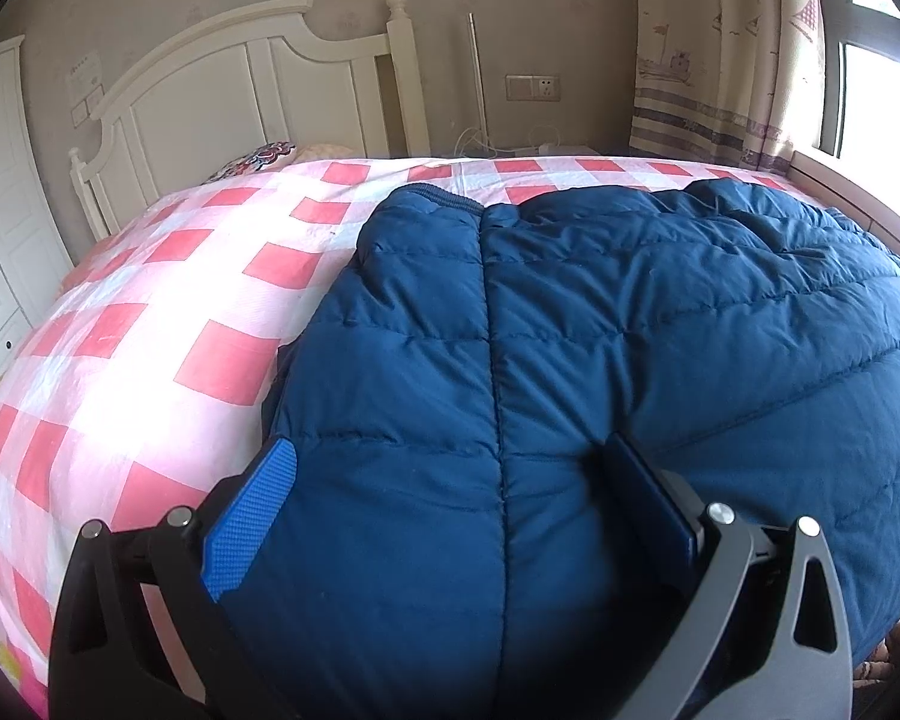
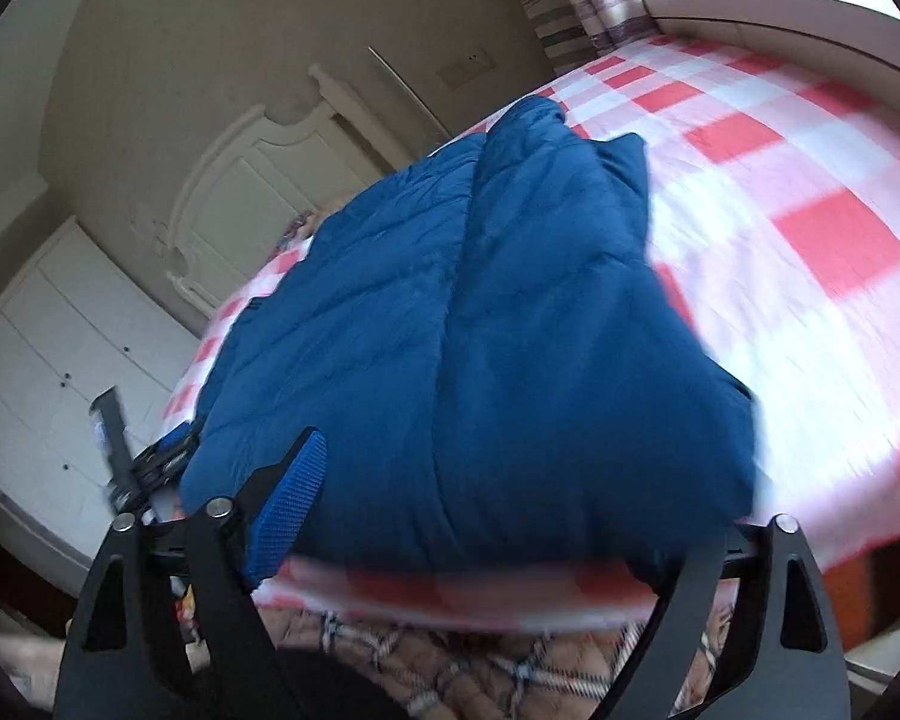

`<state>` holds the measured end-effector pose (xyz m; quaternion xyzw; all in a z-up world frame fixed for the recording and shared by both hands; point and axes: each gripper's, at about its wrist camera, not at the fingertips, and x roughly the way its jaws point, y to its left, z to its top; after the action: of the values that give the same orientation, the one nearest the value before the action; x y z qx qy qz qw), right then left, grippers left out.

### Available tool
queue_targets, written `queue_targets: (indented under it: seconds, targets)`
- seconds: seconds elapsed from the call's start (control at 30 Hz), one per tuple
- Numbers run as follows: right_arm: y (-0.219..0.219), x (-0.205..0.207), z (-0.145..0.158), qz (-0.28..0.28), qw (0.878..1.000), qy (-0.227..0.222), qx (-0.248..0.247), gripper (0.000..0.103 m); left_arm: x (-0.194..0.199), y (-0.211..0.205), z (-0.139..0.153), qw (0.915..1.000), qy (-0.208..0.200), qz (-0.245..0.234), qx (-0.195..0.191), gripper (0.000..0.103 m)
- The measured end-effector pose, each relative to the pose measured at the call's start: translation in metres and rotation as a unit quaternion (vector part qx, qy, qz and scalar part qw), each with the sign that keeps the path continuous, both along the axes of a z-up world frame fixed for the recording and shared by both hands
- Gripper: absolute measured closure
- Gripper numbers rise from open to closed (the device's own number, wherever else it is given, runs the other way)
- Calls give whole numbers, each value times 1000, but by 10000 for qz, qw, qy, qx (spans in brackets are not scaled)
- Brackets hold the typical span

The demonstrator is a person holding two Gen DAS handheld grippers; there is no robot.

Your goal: Fold large clothes

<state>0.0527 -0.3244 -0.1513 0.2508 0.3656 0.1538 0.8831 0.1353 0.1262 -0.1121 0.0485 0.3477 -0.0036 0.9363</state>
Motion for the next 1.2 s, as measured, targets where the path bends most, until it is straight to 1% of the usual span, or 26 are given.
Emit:
queue_targets:
  seconds: [0.13, 0.2, 0.23, 0.27, 0.33, 0.43, 0.5, 0.53, 0.57, 0.6, 0.63, 0.67, 0.7, 0.77, 0.8, 0.83, 0.9, 0.93, 0.97, 1.0, 1.03, 1.07, 1.1, 1.13, 1.17, 1.2]
  targets:
    - [12, 35, 1, -370, 9989, 185, 240, 14, 4, -3, 3, 9998, 146, -7, 99, 2]
    - [11, 41, 1, -519, 9982, -65, 310, 32, 4, -9, 11, 9995, 199, 59, 225, 3]
    - [7, 40, 0, -575, 9975, -178, 373, 47, 3, -12, 15, 9996, 172, 24, 207, 3]
    - [-1, 36, -1, -592, 9957, -321, 634, 56, 1, -18, 21, 9998, 105, -71, 126, 3]
    - [-8, 29, 0, -597, 9943, -441, 766, 63, -3, -32, 33, 9997, -18, -255, 38, 3]
    - [-5, 20, 10, -539, 9947, -645, 597, 64, -1, -63, 50, 9980, -188, -607, 22, 3]
    - [-3, 16, 16, -518, 9945, -741, 530, 64, 1, -86, 57, 9962, -290, -816, 125, 3]
    - [-3, 15, 20, -503, 9943, -793, 498, 64, 4, -101, 56, 9953, -259, -885, 280, 2]
    - [-1, 12, 26, -472, 9940, -875, 446, 64, 7, -113, 48, 9943, -84, -970, 441, 2]
    - [0, 10, 30, -459, 9938, -925, 406, 64, 12, -131, 30, 9899, 295, -1179, 728, 2]
    - [3, 10, 35, -431, 9935, -988, 360, 64, 10, -137, 23, 9883, 273, -1197, 905, 2]
    - [10, 9, 44, -396, 9932, -1074, 228, 64, 6, -138, 21, 9879, 106, -1209, 970, 2]
    - [18, 10, 53, -368, 9924, -1172, 61, 64, 2, -133, 23, 9870, 96, -1340, 884, 3]
    - [39, 7, 77, -259, 9887, -1452, -272, 64, -2, -114, 34, 9873, 161, -1501, 504, 4]
    - [51, 6, 91, -179, 9860, -1607, -413, 64, -9, -89, 49, 9906, -56, -1353, 215, 4]
    - [65, 3, 104, -81, 9823, -1773, -601, 64, -14, -67, 59, 9927, -259, -1175, 22, 4]
    - [116, 1, 135, 302, 9669, -2203, -1247, 64, -25, -16, 83, 9940, -627, -781, -437, 4]
    - [146, 0, 146, 539, 9567, -2398, -1563, 64, -32, 22, 98, 9926, -861, -435, -740, 4]
    - [171, 0, 153, 727, 9473, -2544, -1805, 64, -39, 49, 108, 9904, -1023, -142, -921, 4]
    - [198, 0, 157, 924, 9363, -2681, -2072, 64, -50, 86, 119, 9854, -1226, 251, -1150, 4]
    - [227, 1, 159, 1128, 9236, -2806, -2358, 64, -59, 112, 126, 9806, -1362, 494, -1316, 4]
    - [265, 1, 157, 1391, 9068, -2927, -2696, 64, -68, 131, 131, 9766, -1466, 678, -1419, 4]
    - [298, 3, 151, 1629, 8927, -2977, -2966, 64, -77, 151, 134, 9727, -1560, 892, -1470, 4]
    - [329, 5, 142, 1867, 8774, -2974, -3269, 64, -84, 162, 136, 9707, -1606, 1030, -1459, 4]
    - [374, 7, 122, 2205, 8514, -2906, -3770, 64, -92, 173, 136, 9690, -1647, 1170, -1424, 3]
    - [405, 10, 103, 2462, 8287, -2802, -4173, 64, -99, 182, 134, 9684, -1647, 1244, -1399, 3]
